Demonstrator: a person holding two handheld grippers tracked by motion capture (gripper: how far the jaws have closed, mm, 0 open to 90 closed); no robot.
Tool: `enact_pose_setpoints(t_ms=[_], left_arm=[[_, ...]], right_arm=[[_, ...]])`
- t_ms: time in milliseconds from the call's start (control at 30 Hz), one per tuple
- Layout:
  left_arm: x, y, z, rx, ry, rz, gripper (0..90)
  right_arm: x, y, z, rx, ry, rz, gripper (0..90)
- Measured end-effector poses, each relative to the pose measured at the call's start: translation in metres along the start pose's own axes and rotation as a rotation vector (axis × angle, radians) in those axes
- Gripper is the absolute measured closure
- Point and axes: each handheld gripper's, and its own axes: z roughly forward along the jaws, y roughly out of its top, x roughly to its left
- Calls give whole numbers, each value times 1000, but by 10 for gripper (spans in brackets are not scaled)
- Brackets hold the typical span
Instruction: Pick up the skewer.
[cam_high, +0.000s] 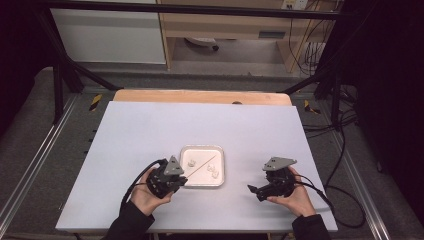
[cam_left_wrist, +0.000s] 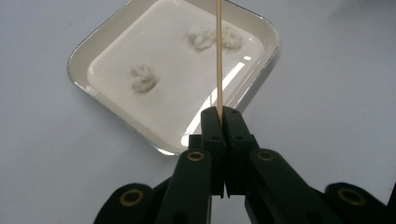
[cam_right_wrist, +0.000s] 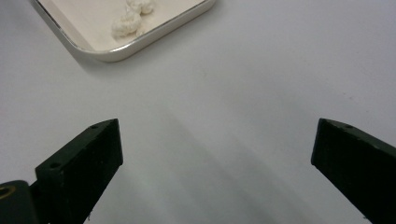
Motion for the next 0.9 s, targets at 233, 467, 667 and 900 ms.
enact_pose_setpoints(t_ms=[233,467,667,900], left_arm=[[6,-23,-9,-69,28,-61,889],[11,-42,-16,-121,47,-111,889],[14,-49,-18,-155,58,-130,888],[14,-55,-18,-174,63,-129,889]], right_arm=[[1,5,2,-7,14,51,7],[6,16,4,-23,19,65,6],[11,28,10,-43,22,80,6],[16,37,18,-72,28,104,6]])
